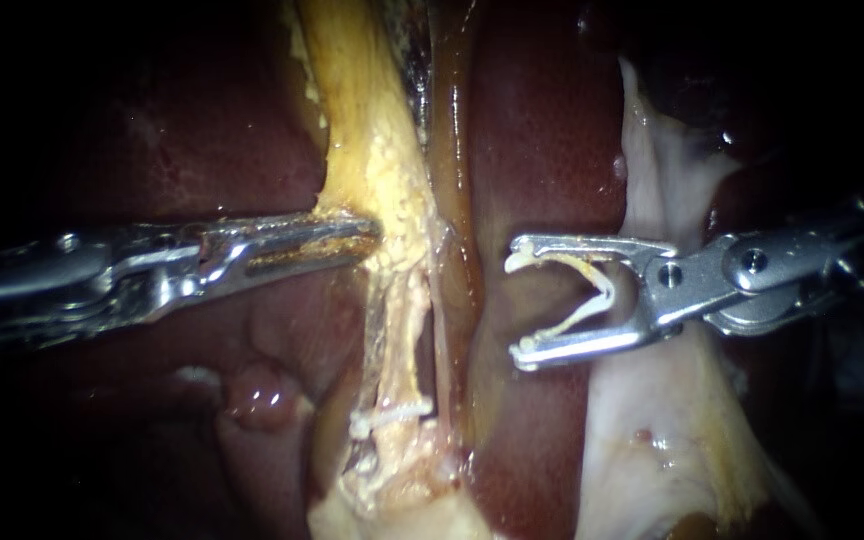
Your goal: Clipping second clip left tube
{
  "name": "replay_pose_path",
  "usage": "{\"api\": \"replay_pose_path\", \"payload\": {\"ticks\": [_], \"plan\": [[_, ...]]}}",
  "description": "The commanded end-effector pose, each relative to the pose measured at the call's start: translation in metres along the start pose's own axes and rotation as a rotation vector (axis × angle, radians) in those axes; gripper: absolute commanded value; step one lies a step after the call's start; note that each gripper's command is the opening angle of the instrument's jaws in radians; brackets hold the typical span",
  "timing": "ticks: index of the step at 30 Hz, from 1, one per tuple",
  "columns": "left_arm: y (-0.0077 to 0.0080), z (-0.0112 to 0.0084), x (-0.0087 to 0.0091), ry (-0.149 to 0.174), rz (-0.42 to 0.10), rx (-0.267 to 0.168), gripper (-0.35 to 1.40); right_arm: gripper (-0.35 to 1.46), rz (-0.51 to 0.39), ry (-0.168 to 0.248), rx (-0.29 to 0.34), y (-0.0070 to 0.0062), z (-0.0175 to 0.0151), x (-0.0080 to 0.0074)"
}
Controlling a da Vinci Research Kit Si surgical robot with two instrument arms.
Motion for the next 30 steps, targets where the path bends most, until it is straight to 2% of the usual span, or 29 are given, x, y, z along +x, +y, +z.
{"api": "replay_pose_path", "payload": {"ticks": [1,3,6,13,17,22,28,30], "plan": [[-0.0001,-0.0004,-0.0002,0.001,-0.001,0.001,-0.35,0.6,0.004,0.004,0.005,-0.0003,0.0002,-0.0003],[-0.0001,-0.001,-0.0008,0.004,-0.003,0.009,-0.35,0.6,0.039,-0.004,0.019,-0.0008,0.0009,-0.001],[-0.0004,-0.0028,-0.0021,0.003,-0.01,-0.003,-0.35,0.58,0.082,-0.045,0.039,-0.0016,0.0028,-0.0028],[-0.002,-0.0073,-0.0048,-0.05,-0.007,-0.007,-0.35,0.58,0.149,-0.101,0.078,-0.003,0.0089,-0.0082],[-0.0033,-0.0088,-0.0056,-0.066,0.002,-0.006,-0.35,0.58,0.167,-0.114,0.086,-0.0028,0.0107,-0.0105],[-0.0044,-0.0094,-0.0059,-0.075,0.009,-0.008,-0.35,0.58,0.176,-0.118,0.088,-0.002,0.012,-0.0117],[-0.0045,-0.0094,-0.0059,-0.075,0.009,-0.008,-0.35,0.58,0.175,-0.117,0.103,-0.0017,0.0136,-0.0118],[-0.0045,-0.0094,-0.0059,-0.075,0.009,-0.008,-0.35,0.58,0.182,-0.119,0.126,-0.0019,0.0142,-0.0117]]}}
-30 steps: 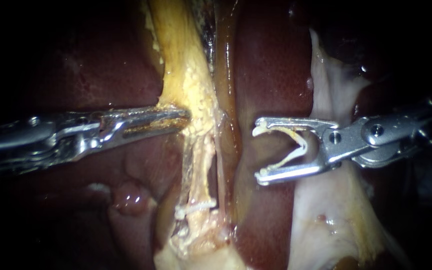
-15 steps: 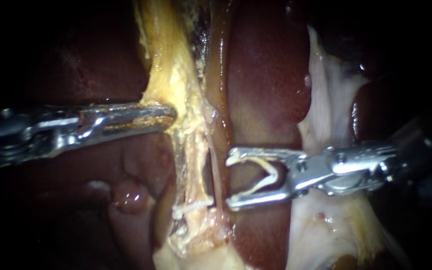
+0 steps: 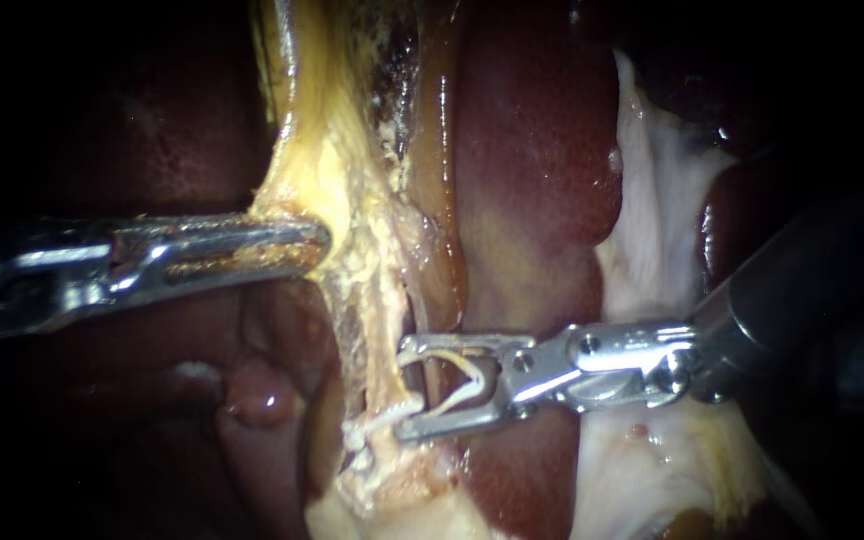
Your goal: Clipping second clip left tube
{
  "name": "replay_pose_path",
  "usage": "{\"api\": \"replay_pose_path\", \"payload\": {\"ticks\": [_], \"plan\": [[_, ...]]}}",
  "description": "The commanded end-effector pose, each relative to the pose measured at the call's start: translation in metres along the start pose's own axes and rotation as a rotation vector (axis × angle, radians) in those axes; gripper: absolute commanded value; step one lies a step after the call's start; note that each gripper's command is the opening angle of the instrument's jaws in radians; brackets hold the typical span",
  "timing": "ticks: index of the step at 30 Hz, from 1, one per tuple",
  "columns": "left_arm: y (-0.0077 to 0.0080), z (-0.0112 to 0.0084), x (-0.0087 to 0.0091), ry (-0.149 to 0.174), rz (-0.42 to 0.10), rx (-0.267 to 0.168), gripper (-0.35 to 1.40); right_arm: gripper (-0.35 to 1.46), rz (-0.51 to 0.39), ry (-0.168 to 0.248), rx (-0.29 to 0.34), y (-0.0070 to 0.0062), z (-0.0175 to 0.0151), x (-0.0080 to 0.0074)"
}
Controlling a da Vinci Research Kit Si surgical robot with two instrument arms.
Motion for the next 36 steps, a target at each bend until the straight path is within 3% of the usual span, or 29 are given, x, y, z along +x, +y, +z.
{"api": "replay_pose_path", "payload": {"ticks": [1,5,8,13,22,24,27,28,36], "plan": [[0.0,0.0,0.0,0.0,0.0,0.0,-0.35,0.58,0.002,0.004,0.013,-0.0002,0.0002,0.0001],[0.0001,0.0,0.0001,0.0,0.0,0.0,-0.35,0.55,0.022,0.063,0.092,-0.0013,0.0003,0.0009],[0.0002,0.0001,0.0001,0.0,0.001,0.0,-0.35,0.53,0.021,0.078,0.128,-0.0019,0.0007,0.0016],[0.0002,0.0003,0.0001,0.0,0.001,0.0,-0.35,0.48,0.017,0.081,0.176,-0.0021,0.0023,0.0022],[0.0003,0.0005,0.0002,-0.001,0.001,-0.001,-0.35,0.42,0.014,0.076,0.179,-0.0017,0.005,0.0013],[0.0003,0.0005,0.0002,-0.001,0.002,-0.001,-0.35,0.33,0.013,0.075,0.18,-0.0018,0.005,0.0012],[0.0004,0.0005,0.0003,-0.001,0.002,-0.001,-0.35,-0.27,0.05,0.074,0.182,-0.0019,0.004,0.0013],[0.0004,0.0005,0.0003,-0.001,0.002,-0.001,-0.35,-0.35,0.069,0.074,0.177,-0.0018,0.0037,0.0014],[0.0005,0.0005,0.0003,0.0,0.002,0.0,-0.35,-0.35,0.115,0.053,0.158,-0.0011,0.0028,0.0015]]}}
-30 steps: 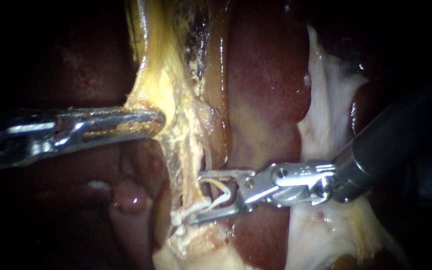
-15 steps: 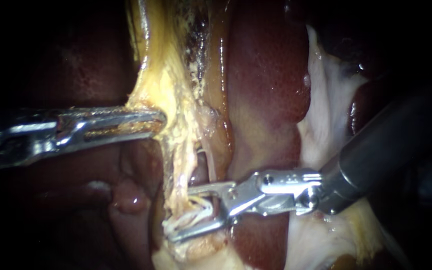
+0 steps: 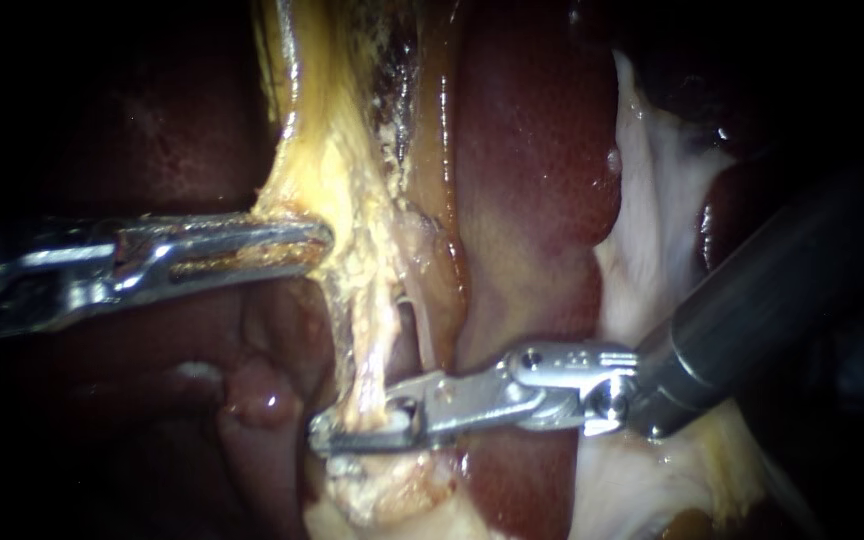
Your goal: Clipping second clip left tube
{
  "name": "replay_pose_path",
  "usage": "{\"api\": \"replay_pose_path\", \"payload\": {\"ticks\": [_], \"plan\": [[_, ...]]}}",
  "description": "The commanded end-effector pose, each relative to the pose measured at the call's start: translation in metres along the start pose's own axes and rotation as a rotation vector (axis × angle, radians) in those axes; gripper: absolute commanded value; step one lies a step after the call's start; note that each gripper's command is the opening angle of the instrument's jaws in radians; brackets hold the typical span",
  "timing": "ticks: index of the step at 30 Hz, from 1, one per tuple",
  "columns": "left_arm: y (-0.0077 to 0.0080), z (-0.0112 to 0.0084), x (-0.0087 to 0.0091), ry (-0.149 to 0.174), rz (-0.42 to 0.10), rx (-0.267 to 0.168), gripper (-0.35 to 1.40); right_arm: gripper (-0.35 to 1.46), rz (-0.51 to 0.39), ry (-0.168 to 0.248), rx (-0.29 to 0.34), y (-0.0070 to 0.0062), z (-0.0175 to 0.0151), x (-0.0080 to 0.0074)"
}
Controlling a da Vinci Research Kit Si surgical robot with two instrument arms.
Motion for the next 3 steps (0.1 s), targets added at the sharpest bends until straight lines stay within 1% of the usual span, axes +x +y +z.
{"api": "replay_pose_path", "payload": {"ticks": [1,3], "plan": [[0.0,0.0,0.0,0.0,0.0,0.001,-0.35,-0.35,0.003,-0.004,0.002,0.0001,0.0001,-0.0001],[0.0001,0.0,0.0,0.0,0.0,0.001,-0.35,-0.35,0.003,-0.004,0.002,0.0002,0.0,-0.0003]]}}
